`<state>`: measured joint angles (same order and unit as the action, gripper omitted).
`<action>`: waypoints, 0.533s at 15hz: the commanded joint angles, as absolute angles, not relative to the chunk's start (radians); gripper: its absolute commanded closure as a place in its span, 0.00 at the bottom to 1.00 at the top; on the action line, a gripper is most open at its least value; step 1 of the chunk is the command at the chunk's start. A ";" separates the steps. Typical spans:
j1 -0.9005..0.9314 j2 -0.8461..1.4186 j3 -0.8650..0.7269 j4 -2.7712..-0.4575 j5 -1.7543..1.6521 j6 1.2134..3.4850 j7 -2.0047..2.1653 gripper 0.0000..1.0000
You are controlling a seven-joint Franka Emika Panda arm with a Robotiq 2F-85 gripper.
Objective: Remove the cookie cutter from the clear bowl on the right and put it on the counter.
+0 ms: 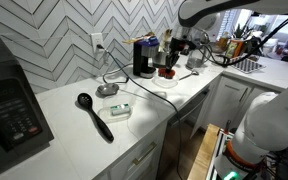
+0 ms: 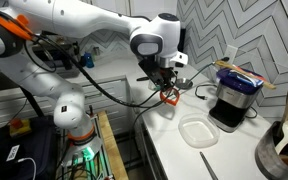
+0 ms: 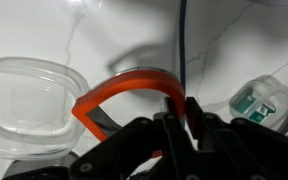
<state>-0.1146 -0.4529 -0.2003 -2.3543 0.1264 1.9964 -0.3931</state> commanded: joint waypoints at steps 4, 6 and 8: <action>-0.055 -0.344 -0.176 -2.443 0.084 2.421 -0.425 0.96; -0.048 -0.285 -0.187 -2.429 0.094 2.469 -0.426 0.96; -0.044 -0.231 -0.195 -2.406 0.120 2.479 -0.434 0.96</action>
